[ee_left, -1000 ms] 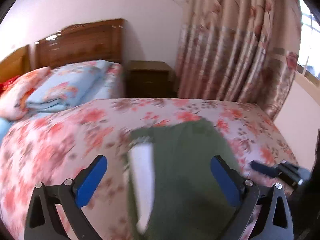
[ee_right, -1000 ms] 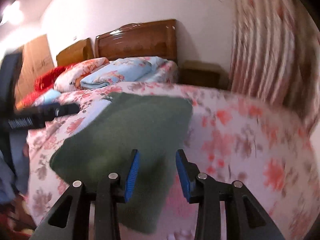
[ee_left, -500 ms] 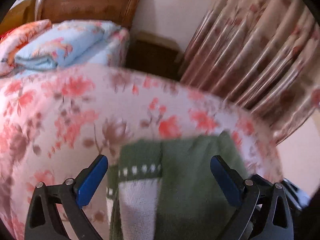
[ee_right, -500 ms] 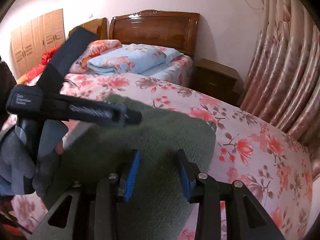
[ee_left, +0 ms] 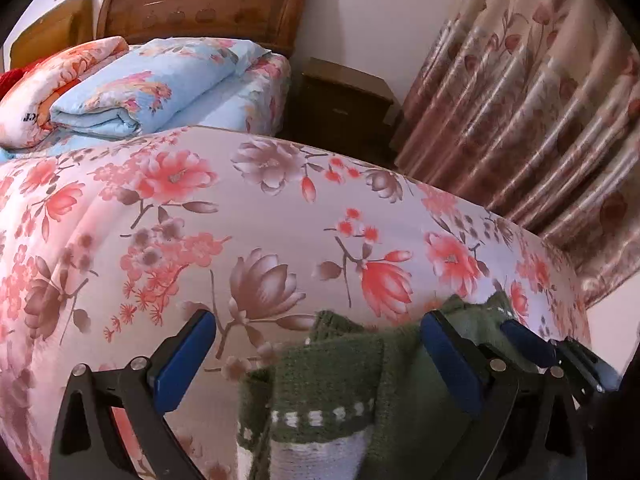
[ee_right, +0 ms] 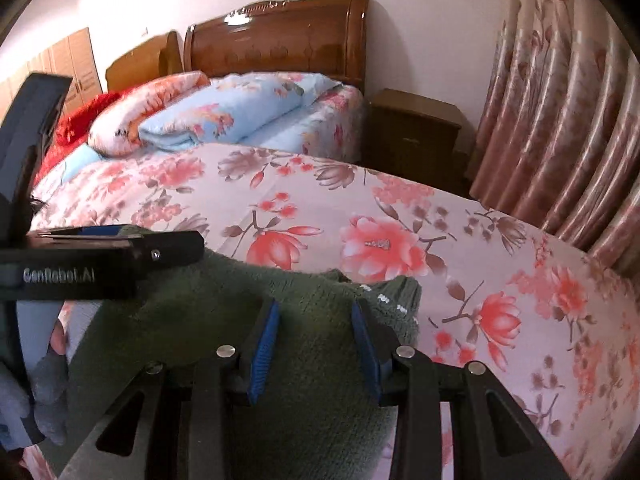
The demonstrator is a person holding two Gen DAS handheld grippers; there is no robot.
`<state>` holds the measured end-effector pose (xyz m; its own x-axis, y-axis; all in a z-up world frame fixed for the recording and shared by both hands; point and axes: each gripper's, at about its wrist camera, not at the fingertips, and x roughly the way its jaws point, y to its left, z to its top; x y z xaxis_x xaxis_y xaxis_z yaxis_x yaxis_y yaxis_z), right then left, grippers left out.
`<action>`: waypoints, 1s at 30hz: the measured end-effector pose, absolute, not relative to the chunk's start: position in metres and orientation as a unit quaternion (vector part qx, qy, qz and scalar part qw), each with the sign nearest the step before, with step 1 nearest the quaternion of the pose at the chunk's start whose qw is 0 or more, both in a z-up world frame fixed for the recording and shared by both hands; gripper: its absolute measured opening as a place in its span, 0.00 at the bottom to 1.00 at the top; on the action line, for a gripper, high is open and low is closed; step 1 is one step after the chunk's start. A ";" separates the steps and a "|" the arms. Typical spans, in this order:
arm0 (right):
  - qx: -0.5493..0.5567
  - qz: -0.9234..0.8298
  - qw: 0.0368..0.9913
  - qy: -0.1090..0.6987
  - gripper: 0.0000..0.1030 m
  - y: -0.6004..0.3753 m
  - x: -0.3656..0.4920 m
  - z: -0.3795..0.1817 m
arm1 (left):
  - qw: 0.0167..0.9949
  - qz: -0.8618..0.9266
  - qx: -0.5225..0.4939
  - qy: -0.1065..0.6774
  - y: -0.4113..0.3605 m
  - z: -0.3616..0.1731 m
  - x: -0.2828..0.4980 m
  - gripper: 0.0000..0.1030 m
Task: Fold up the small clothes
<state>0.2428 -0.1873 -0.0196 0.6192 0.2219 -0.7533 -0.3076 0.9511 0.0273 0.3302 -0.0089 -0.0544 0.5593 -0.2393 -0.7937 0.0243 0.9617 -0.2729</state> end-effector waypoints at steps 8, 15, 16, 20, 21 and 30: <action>-0.005 0.154 0.895 0.418 0.38 -0.200 0.249 -0.026 | 0.862 -0.062 -0.176 0.472 0.014 -0.054 0.330 1.00; -0.034 0.168 0.918 0.357 0.38 -0.192 0.168 0.016 | 0.924 -0.088 -0.057 0.367 0.001 0.001 0.224 1.00; -0.043 0.170 0.919 0.352 0.39 -0.189 0.155 0.016 | 0.926 -0.093 -0.034 0.364 -0.005 -0.003 0.211 1.00; -0.097 0.151 0.919 0.350 0.40 -0.176 0.115 -0.004 | 0.919 -0.062 0.033 0.389 -0.018 -0.039 0.184 1.00; -0.100 0.147 0.921 0.346 0.40 -0.176 0.108 -0.005 | 0.918 -0.058 0.031 0.391 -0.015 -0.043 0.179 1.00; -0.102 0.013 0.939 0.328 0.40 -0.211 0.062 0.021 | 0.970 -0.124 -0.055 0.201 0.007 0.055 0.050 1.00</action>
<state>0.0620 -0.2107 0.0214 0.7843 -0.0421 -0.6190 -0.0923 0.9787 -0.1834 0.0501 0.0074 0.0547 0.8887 -0.2623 -0.3760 0.2178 0.9633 -0.1571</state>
